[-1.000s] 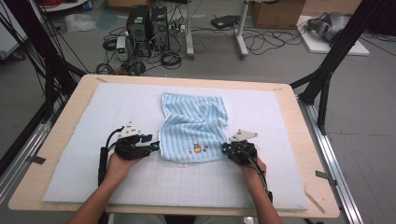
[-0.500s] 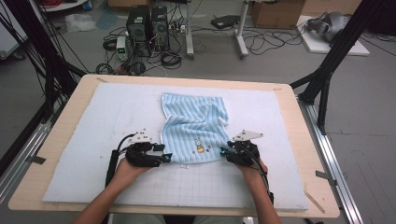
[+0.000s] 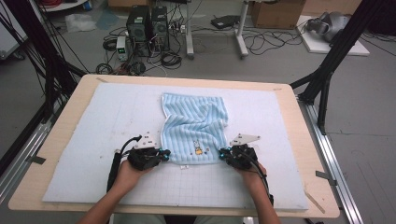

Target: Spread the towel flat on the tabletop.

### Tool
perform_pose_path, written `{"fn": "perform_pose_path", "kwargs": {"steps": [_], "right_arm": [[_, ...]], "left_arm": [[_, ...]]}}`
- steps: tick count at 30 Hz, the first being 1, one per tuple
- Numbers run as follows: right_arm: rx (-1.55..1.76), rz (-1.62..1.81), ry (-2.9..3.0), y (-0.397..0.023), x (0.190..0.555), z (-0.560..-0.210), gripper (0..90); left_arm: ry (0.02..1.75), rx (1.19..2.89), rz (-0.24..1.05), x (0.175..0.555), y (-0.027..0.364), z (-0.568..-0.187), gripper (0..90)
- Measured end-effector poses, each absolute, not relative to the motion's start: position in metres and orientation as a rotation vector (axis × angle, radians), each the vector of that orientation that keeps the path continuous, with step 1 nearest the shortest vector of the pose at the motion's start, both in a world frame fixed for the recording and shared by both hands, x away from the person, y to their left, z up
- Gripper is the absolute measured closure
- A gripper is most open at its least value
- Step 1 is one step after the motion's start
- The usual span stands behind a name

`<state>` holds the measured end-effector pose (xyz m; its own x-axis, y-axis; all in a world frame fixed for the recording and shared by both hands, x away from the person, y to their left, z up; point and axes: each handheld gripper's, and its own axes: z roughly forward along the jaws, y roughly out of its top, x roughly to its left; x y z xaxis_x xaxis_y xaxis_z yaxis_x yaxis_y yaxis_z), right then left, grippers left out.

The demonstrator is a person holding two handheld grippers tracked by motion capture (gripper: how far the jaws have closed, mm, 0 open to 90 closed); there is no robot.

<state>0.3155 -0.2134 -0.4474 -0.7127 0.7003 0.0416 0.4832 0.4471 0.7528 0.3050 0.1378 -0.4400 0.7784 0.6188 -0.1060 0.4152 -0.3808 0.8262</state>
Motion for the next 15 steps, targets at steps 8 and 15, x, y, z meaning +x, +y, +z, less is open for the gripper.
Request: {"fn": "perform_pose_path", "kwargs": {"steps": [8,15], "right_arm": [[1.001,1.139,2.439,-0.204,0.301,-0.445,83.2],[0.994,1.142,2.421,-0.203,0.283,-0.442,83.2]], "left_arm": [[0.774,1.984,0.221,0.290,0.153,-0.440,86.2],[0.765,1.969,0.198,0.275,0.154,-0.439,86.2]]}}
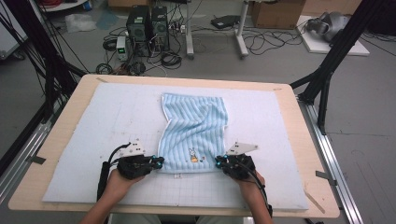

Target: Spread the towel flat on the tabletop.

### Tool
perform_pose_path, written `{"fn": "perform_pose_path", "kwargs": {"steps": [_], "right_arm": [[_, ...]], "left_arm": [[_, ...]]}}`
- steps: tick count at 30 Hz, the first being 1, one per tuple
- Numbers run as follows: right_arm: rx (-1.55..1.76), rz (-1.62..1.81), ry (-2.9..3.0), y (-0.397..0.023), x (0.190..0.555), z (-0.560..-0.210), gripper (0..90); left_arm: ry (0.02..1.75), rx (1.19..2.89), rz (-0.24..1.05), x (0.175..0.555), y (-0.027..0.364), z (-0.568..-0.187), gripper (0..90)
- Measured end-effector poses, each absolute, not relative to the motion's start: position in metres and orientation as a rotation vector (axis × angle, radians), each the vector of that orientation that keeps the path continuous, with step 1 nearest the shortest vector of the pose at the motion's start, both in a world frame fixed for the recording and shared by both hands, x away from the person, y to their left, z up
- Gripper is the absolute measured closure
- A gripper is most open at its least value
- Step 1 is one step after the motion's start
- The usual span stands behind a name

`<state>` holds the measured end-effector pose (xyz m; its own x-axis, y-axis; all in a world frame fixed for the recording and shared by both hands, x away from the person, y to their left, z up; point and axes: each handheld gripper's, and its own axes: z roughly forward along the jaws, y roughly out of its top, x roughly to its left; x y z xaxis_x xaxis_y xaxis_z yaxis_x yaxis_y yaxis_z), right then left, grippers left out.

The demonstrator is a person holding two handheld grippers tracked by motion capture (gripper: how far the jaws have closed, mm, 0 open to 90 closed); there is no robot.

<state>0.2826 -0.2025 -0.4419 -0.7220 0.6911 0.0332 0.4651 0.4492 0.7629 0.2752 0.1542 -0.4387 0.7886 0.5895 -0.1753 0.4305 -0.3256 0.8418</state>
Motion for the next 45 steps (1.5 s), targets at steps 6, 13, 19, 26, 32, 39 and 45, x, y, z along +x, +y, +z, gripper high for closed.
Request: {"fn": "perform_pose_path", "kwargs": {"steps": [6,13,19,26,32,39,45], "right_arm": [[1.001,1.170,2.432,-0.214,0.260,-0.443,83.1],[0.976,1.179,2.483,-0.223,0.230,-0.443,83.1],[0.965,1.192,2.531,-0.226,0.211,-0.442,78.5],[1.024,1.330,2.338,-0.234,0.217,-0.432,58.1],[1.024,1.209,2.426,-0.218,0.242,-0.450,71.2],[0.921,1.187,2.611,-0.214,0.232,-0.445,87.7],[0.855,1.246,2.640,-0.224,0.218,-0.440,79.2]], "left_arm": [[0.767,1.971,0.185,0.249,0.147,-0.441,86.1],[0.763,1.989,0.192,0.214,0.140,-0.443,86.0],[0.746,1.988,0.142,0.195,0.141,-0.443,80.6],[0.850,1.859,0.244,0.206,0.150,-0.434,52.2],[0.912,1.834,0.292,0.226,0.163,-0.434,51.7],[0.906,1.801,0.301,0.243,0.173,-0.428,52.1],[0.898,1.813,0.273,0.261,0.170,-0.430,51.9]]}}
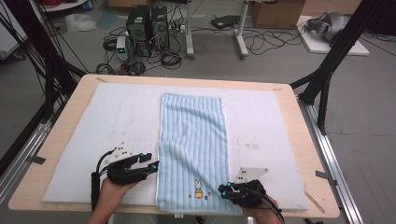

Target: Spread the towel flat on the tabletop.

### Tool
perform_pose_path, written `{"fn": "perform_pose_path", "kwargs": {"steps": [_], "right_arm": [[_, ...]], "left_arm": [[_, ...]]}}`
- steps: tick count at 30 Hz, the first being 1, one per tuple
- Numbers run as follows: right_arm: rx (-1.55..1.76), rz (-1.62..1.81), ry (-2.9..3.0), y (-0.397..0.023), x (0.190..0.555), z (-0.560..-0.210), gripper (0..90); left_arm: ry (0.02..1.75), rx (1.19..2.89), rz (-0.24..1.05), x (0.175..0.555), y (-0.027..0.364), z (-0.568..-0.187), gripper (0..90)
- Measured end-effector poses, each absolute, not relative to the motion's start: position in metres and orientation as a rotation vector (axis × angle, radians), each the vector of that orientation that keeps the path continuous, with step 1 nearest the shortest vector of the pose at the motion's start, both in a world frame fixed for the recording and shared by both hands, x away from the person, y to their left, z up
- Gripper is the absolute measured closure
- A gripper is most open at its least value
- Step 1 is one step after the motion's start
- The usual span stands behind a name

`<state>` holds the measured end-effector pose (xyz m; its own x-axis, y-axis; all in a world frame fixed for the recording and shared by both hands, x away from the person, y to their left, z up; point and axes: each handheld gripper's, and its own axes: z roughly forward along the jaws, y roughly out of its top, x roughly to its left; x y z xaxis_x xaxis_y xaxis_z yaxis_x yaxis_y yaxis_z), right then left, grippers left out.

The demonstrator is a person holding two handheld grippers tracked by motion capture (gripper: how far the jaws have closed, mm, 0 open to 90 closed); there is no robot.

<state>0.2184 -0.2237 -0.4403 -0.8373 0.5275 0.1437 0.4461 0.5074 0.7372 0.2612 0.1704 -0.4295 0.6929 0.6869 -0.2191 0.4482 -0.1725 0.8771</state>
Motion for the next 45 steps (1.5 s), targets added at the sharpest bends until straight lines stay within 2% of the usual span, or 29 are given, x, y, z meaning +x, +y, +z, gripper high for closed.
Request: {"fn": "perform_pose_path", "kwargs": {"steps": [6,9,13,16,17,18,19,20,23,34,37,39,41,44,45], "right_arm": [[0.981,1.312,2.401,-0.231,0.240,-0.431,59.6],[1.023,1.276,2.341,-0.226,0.254,-0.432,54.3],[1.059,1.201,2.337,-0.218,0.274,-0.438,54.0],[1.055,1.104,2.384,-0.213,0.285,-0.444,60.6],[1.048,1.080,2.411,-0.212,0.286,-0.447,64.2],[1.036,1.098,2.408,-0.212,0.287,-0.448,69.6],[1.042,1.097,2.421,-0.213,0.287,-0.447,76.3],[1.045,1.108,2.443,-0.214,0.289,-0.446,82.6],[1.047,1.131,2.481,-0.215,0.288,-0.446,85.9],[1.020,1.166,2.586,-0.215,0.264,-0.443,85.5],[1.039,1.174,2.592,-0.215,0.261,-0.442,78.4],[1.045,1.211,2.555,-0.217,0.262,-0.440,70.4],[1.072,1.261,2.480,-0.220,0.266,-0.436,66.1],[1.109,1.278,2.376,-0.227,0.276,-0.433,61.4],[1.124,1.273,2.344,-0.229,0.281,-0.433,60.5]], "left_arm": [[0.904,1.858,0.242,0.279,0.161,-0.437,50.7],[0.914,1.924,0.229,0.292,0.150,-0.445,50.3],[0.905,1.994,0.225,0.302,0.133,-0.451,49.8],[0.859,2.074,0.328,0.300,0.123,-0.450,57.8],[0.847,2.082,0.344,0.299,0.124,-0.450,66.7],[0.841,2.078,0.315,0.299,0.126,-0.450,80.0],[0.846,2.066,0.303,0.299,0.127,-0.451,84.9],[0.847,2.064,0.293,0.298,0.129,-0.451,86.6],[0.849,2.067,0.252,0.293,0.135,-0.450,87.3],[0.809,2.088,0.163,0.263,0.157,-0.448,87.1],[0.785,2.073,0.132,0.260,0.160,-0.448,85.2],[0.793,2.044,0.134,0.263,0.162,-0.446,74.5],[0.824,1.995,0.153,0.269,0.164,-0.443,62.4],[0.849,1.929,0.177,0.283,0.167,-0.437,53.3],[0.849,1.912,0.189,0.289,0.168,-0.435,53.4]]}}
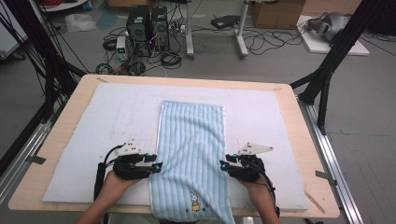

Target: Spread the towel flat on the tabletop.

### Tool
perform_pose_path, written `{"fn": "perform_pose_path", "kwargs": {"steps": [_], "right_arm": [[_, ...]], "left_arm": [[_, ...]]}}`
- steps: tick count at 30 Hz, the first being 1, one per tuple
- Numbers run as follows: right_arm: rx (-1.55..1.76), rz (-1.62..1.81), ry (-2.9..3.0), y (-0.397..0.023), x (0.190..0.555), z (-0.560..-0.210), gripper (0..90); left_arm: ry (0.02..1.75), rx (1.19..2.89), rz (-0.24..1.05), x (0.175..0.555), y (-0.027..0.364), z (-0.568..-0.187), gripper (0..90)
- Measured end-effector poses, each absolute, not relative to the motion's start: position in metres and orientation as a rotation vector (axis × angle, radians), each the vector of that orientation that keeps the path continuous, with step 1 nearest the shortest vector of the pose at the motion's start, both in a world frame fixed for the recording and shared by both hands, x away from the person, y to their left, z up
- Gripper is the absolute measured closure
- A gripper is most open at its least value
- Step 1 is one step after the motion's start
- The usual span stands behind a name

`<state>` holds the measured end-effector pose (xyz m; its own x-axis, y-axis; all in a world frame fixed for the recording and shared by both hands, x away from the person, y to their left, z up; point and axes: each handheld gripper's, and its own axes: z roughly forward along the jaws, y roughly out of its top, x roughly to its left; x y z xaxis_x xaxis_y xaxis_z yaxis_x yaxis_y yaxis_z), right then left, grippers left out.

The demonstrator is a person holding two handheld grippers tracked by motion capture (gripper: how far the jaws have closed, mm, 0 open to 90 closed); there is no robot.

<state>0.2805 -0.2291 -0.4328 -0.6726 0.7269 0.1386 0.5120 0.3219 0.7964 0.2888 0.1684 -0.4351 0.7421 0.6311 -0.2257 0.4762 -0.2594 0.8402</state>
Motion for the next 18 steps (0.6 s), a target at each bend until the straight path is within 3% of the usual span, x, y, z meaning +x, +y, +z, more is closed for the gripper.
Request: {"fn": "perform_pose_path", "kwargs": {"steps": [10,18], "right_arm": [[1.216,1.165,2.181,-0.242,0.354,-0.431,61.1],[1.287,1.116,2.170,-0.229,0.412,-0.433,60.0]], "left_arm": [[0.900,1.856,0.330,0.347,0.168,-0.424,50.4],[1.005,1.791,0.326,0.384,0.162,-0.420,49.7]]}}
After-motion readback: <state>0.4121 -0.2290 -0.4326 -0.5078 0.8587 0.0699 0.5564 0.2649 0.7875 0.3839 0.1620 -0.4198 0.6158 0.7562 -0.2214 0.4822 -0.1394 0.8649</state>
